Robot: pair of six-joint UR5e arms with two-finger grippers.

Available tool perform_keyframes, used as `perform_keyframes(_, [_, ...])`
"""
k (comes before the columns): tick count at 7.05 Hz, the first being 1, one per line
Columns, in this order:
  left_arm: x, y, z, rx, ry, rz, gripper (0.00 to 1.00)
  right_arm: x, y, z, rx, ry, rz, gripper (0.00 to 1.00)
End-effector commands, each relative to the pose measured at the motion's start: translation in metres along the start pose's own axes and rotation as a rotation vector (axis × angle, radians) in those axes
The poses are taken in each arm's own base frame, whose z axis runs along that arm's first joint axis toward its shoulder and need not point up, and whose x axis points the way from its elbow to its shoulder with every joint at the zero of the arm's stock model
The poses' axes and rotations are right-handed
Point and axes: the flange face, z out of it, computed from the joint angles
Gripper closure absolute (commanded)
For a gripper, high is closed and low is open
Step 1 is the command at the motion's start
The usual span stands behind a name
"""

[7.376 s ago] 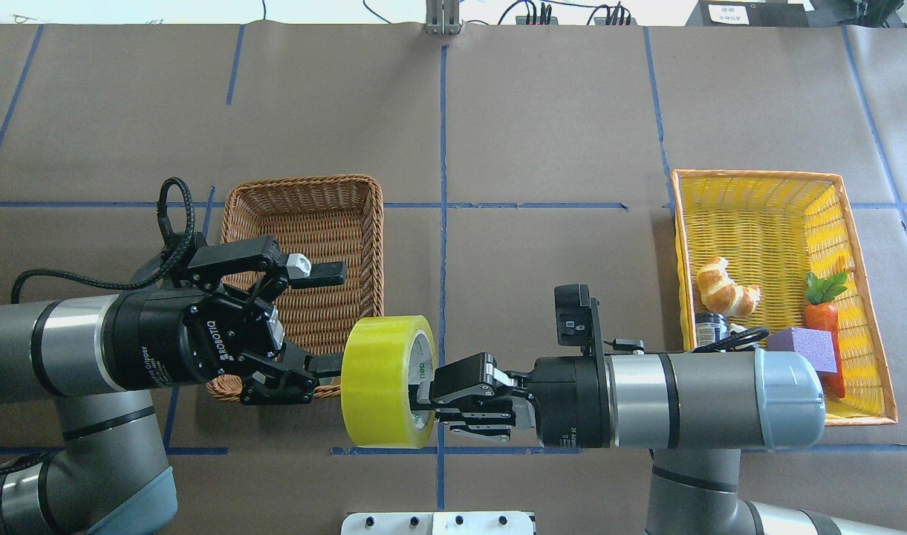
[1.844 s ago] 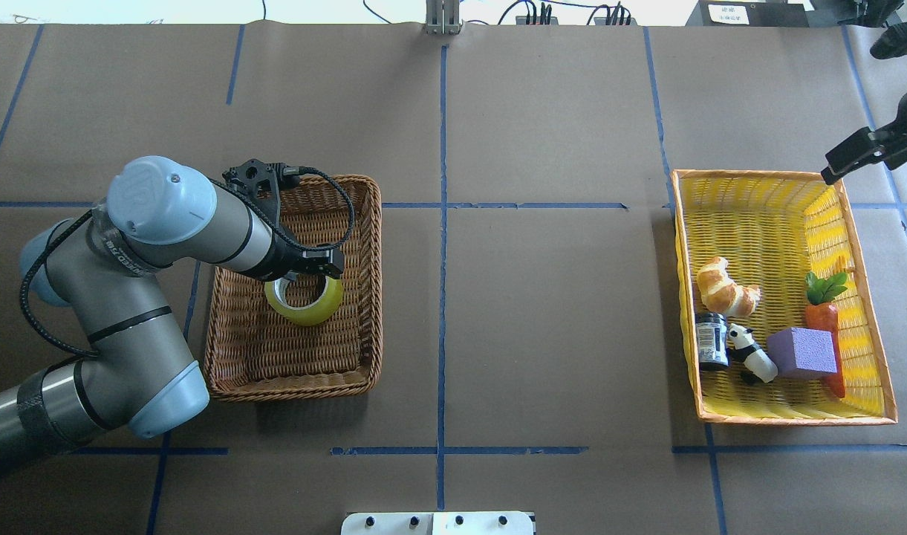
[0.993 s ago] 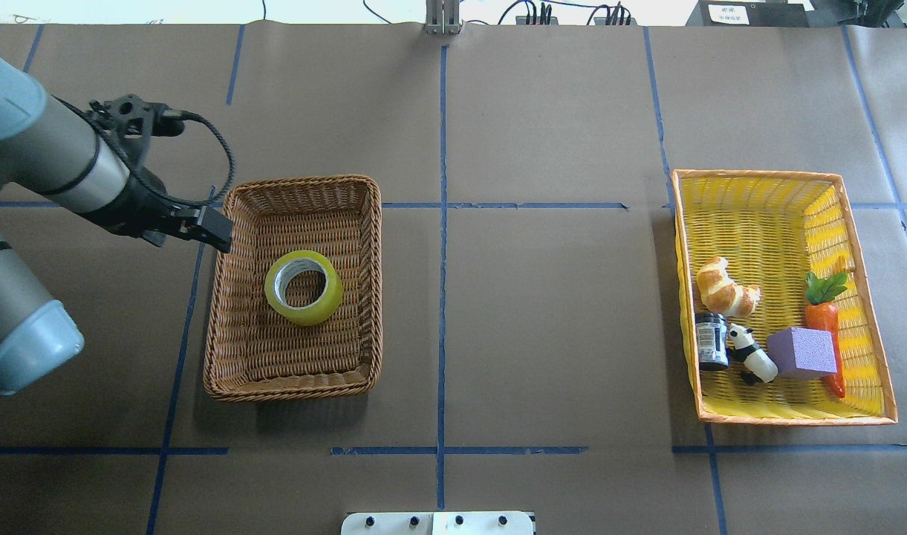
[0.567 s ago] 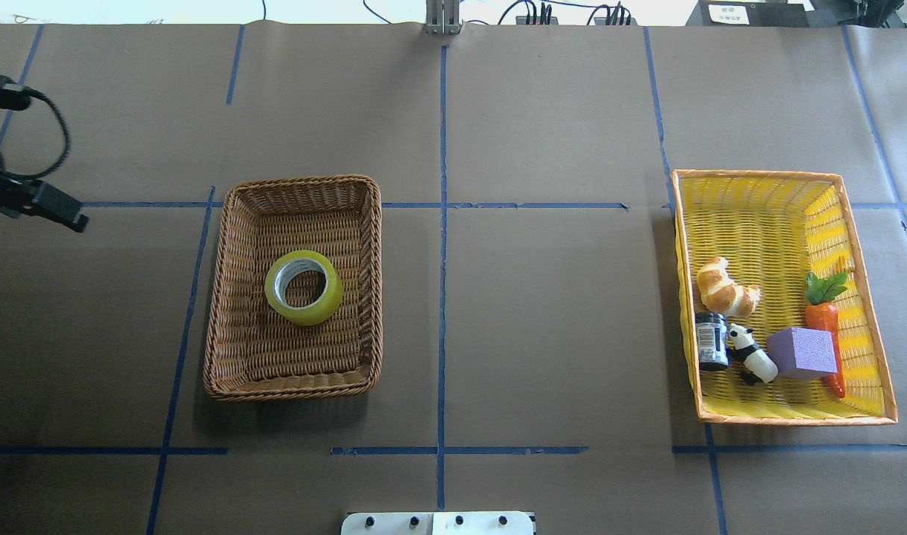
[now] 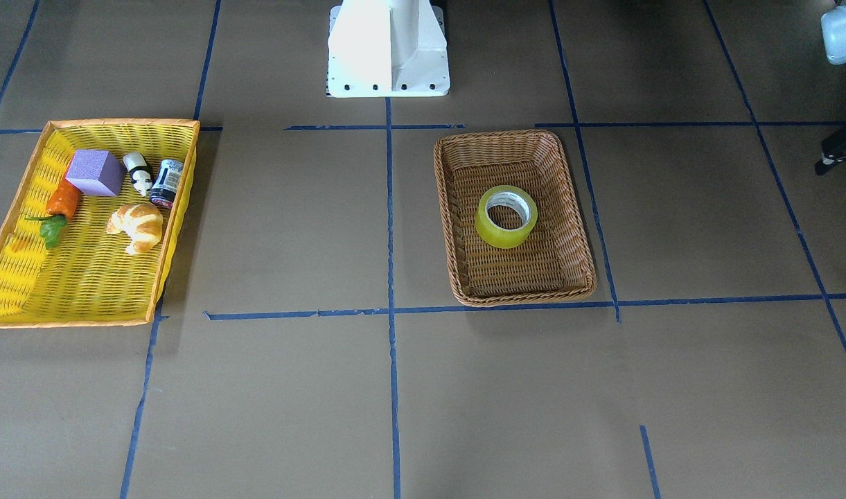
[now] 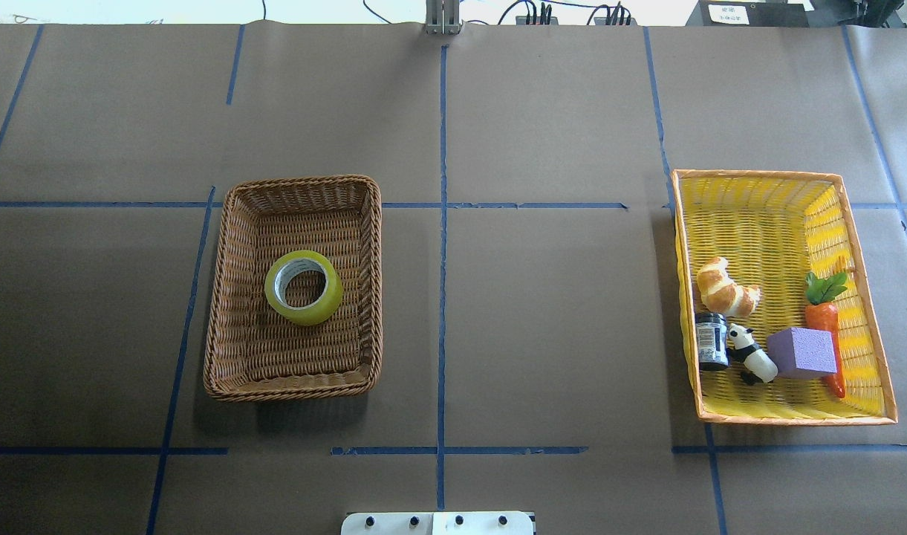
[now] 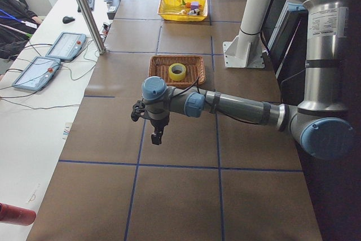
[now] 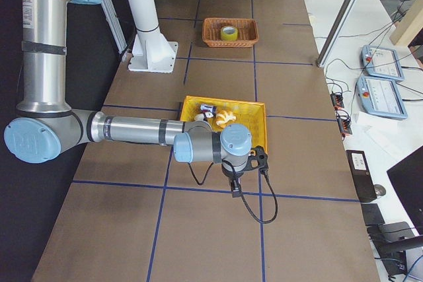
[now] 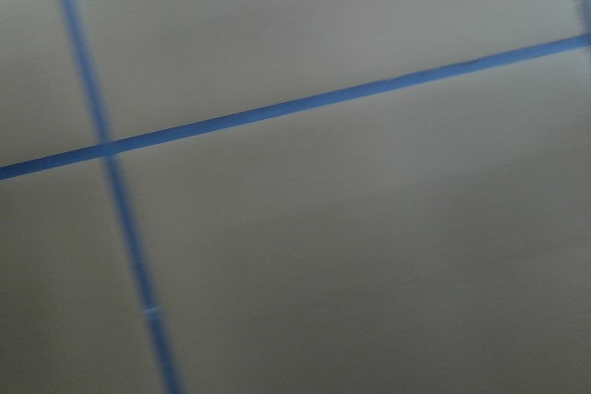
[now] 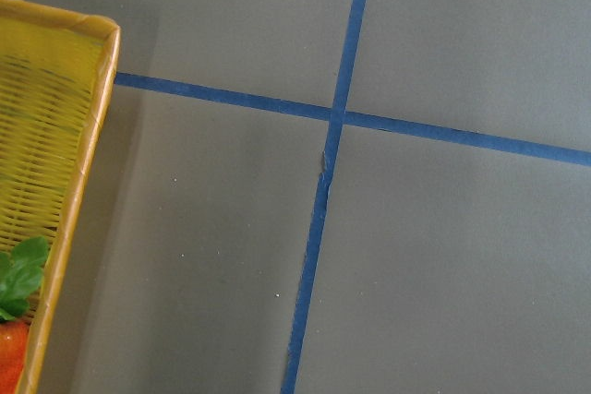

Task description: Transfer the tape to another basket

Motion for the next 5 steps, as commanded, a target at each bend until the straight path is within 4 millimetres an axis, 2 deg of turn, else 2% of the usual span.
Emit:
perform_keyframes(1, [-0.061,0.036,-0.01,0.014,-0.015,-0.026,0.0,-0.003,0.0,-0.001,0.001,-0.021,0.029,0.0])
perform_keyframes(3, [-0.073,0.04,-0.004,0.0,-0.014,-0.042,0.0,-0.003,-0.002,-0.001,0.002,-0.021,0.028,0.0])
perform_keyframes(4, [-0.092,0.046,0.005,-0.013,-0.009,-0.083,0.0,-0.004,-0.002,-0.001,0.002,-0.03,0.028,0.0])
perform_keyframes(5, [-0.094,0.044,0.005,-0.014,-0.009,-0.09,0.0,-0.004,-0.002,-0.001,0.002,-0.032,0.028,0.0])
